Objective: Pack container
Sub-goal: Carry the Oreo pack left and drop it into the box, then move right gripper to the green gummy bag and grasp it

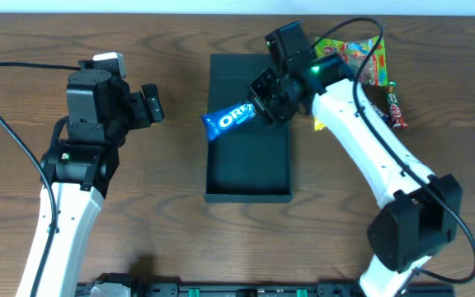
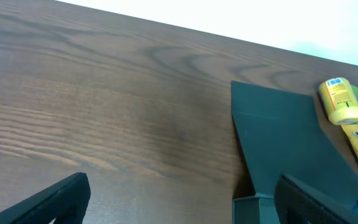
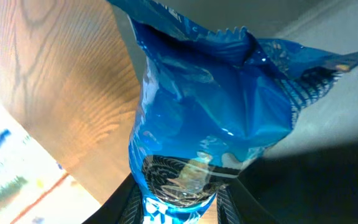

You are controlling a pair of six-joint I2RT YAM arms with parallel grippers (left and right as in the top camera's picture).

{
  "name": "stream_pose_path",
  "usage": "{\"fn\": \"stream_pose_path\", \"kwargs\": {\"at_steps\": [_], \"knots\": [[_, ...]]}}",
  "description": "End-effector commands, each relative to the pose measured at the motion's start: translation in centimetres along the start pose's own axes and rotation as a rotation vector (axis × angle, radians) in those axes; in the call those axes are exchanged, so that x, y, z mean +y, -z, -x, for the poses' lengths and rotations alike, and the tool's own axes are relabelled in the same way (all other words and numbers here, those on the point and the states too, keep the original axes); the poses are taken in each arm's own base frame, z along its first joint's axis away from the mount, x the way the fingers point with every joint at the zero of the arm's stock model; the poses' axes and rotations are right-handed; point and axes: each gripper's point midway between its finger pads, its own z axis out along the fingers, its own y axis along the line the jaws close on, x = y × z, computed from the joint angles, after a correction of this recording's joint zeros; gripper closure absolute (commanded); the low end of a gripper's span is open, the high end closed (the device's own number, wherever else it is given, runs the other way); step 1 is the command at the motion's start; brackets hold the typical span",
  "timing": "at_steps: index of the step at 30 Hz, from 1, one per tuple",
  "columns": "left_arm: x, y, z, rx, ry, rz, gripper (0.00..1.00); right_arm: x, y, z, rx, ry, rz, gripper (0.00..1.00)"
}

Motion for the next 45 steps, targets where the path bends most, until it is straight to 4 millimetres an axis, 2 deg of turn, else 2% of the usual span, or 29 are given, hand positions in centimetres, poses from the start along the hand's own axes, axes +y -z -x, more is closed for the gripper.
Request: {"fn": "stream_pose_path", "kwargs": {"at_steps": [1, 10, 15, 23, 24, 26, 30, 32, 36, 39, 41, 42, 45], "knots": [[-0.1, 1.0, 1.6, -0.045, 0.003, -0.002, 0.05, -1.0, -1.0, -0.8, -0.020, -0.210, -0.038, 0.98], [-0.7, 1.0, 1.4, -0.036, 0.002, -0.035, 0.05, -4.5, -3.4, -2.2, -0.035, -0.445, -0.143, 0.98], [-0.7, 1.0, 1.4, -0.036, 0.002, -0.035, 0.05, -6.1, -4.2, -1.6, -0.076, -0.522, -0.180, 0.98], [-0.7, 1.0, 1.4, -0.036, 0.002, -0.035, 0.05, -5.9, -4.3, -0.8, -0.121, -0.545, -0.158, 0.98], [-0.7, 1.0, 1.4, -0.036, 0.002, -0.035, 0.05, -6.0, -4.3, -0.5, -0.140, -0.543, -0.156, 0.92], [-0.7, 1.0, 1.4, -0.037, 0.002, -0.034, 0.05, -6.1, -4.2, 0.1, -0.174, -0.539, -0.153, 0.53], [-0.7, 1.0, 1.5, -0.037, 0.002, -0.035, 0.04, -5.2, -4.2, 0.7, -0.177, -0.522, -0.113, 0.28], [-0.7, 1.0, 1.5, -0.037, 0.002, -0.035, 0.05, -3.9, -4.3, 0.9, -0.162, -0.462, -0.065, 0.21], [-0.7, 1.0, 1.4, -0.037, 0.001, -0.034, 0.05, 0.2, -4.3, 0.2, -0.080, -0.261, 0.084, 0.21], [-0.7, 1.0, 1.4, -0.037, 0.001, -0.035, 0.05, 3.8, -2.7, 0.7, -0.085, -0.029, 0.228, 0.21], [-0.7, 1.0, 1.4, -0.037, 0.001, -0.034, 0.05, 5.7, -0.6, 2.2, -0.154, 0.156, 0.305, 0.16], [-0.7, 1.0, 1.4, -0.037, 0.001, -0.034, 0.05, 6.3, 0.8, 3.7, -0.218, 0.240, 0.327, 0.10], [-0.7, 1.0, 1.4, -0.037, 0.001, -0.035, 0.04, 6.2, 4.9, 9.2, -0.401, 0.330, 0.327, 0.01]]}}
